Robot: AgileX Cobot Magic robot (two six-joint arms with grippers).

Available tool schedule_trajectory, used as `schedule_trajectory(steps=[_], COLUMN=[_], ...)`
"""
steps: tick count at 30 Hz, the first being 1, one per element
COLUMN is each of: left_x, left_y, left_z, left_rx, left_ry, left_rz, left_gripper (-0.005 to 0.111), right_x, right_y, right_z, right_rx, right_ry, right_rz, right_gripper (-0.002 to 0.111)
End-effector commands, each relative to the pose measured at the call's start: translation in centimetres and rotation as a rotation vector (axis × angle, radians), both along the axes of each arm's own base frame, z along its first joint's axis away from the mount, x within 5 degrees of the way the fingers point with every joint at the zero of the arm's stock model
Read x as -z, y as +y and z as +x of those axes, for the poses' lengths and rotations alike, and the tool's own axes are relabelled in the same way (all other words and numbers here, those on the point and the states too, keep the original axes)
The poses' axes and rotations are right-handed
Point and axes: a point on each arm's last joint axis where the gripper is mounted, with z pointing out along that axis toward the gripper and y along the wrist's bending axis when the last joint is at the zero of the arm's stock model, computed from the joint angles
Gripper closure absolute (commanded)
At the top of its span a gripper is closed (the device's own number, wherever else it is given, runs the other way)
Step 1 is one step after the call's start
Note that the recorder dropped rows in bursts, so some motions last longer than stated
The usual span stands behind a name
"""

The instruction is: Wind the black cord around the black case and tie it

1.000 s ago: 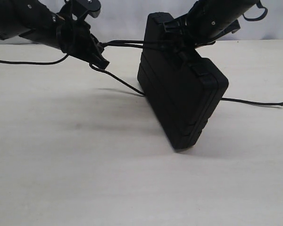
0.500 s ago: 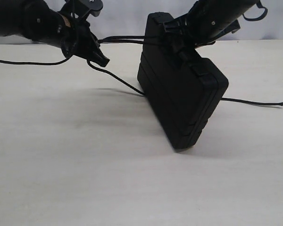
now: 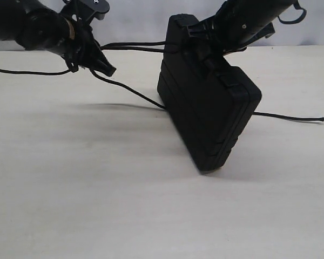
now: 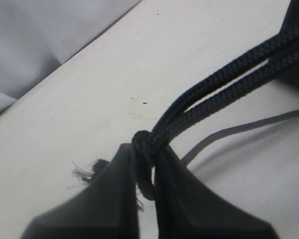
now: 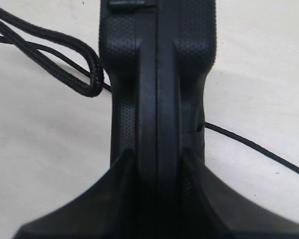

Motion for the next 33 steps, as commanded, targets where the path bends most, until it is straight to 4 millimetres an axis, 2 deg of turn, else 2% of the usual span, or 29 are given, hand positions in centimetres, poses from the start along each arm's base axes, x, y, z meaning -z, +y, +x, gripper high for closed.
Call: schedule_trajectory(steps=[1,6,11,20,28,33], left_x=[-2.0,-2.5,-2.5,-2.7,-2.3,-2.6], left_y=[-0.3,0.3,1.2,-3.1,-2.4,-4.2], left_z=[-1.0,-2.0,-1.8,-3.2,-3.2,-3.6], left_rx=[0.051,0.049,-0.078,0.037,0.009,0.077], left_ry=[0.003,0.068,0.063,0.003,-0.008,-0.050], left_rz=[-0.056,-0.002,0.010,0.028,0.194,0.148], left_gripper=[0.107,0.107,0.107,0.107,0.107,0.107], right_x=[-0.2,-0.2,-0.2,-0.2,-0.2,-0.2], right_y=[0.0,0.0,0.0,0.0,0.0,0.0], right_z=[0.0,0.0,0.0,0.0,0.0,0.0], right_rx=[0.000,0.000,0.000,0.000,0.000,0.000], right_ry=[-0.005,-0.005,-0.005,-0.005,-0.005,-0.005], right_rz=[0.009,0.009,0.009,0.009,0.009,0.009], right_gripper=[0.104,0.104,0.104,0.104,0.104,0.104])
